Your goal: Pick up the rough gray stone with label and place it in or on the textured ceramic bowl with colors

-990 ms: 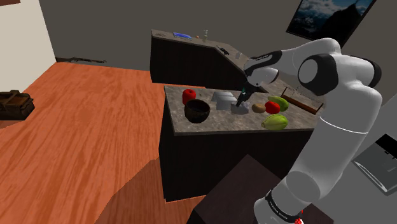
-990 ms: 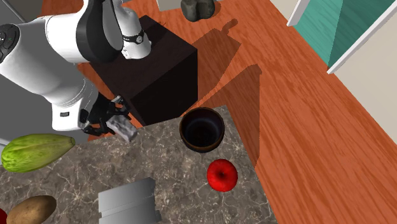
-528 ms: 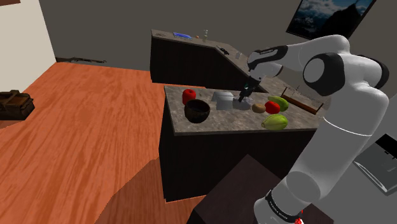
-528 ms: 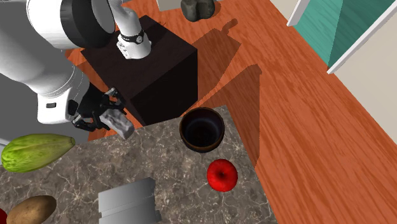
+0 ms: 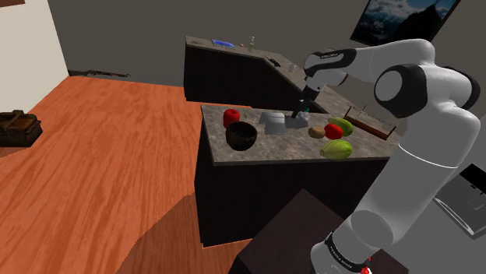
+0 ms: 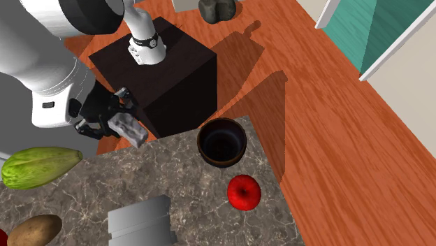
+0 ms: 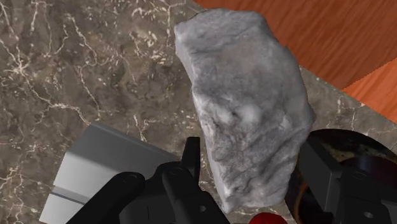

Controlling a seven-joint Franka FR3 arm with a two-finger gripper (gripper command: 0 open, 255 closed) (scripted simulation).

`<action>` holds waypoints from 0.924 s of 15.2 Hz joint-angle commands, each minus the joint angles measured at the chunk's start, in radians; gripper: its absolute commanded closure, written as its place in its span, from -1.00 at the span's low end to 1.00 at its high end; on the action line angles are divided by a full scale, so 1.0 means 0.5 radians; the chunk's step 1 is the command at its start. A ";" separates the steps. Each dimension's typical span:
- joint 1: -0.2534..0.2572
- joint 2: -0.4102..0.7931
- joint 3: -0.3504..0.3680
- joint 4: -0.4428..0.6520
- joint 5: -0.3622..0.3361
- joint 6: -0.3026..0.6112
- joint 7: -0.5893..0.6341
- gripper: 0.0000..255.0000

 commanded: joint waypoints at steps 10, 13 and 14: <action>0.260 0.116 0.193 0.210 0.014 -0.019 0.470 1.00; 0.321 0.191 0.240 0.323 0.028 -0.042 0.587 1.00; 0.340 0.219 0.255 0.367 0.033 -0.051 0.626 1.00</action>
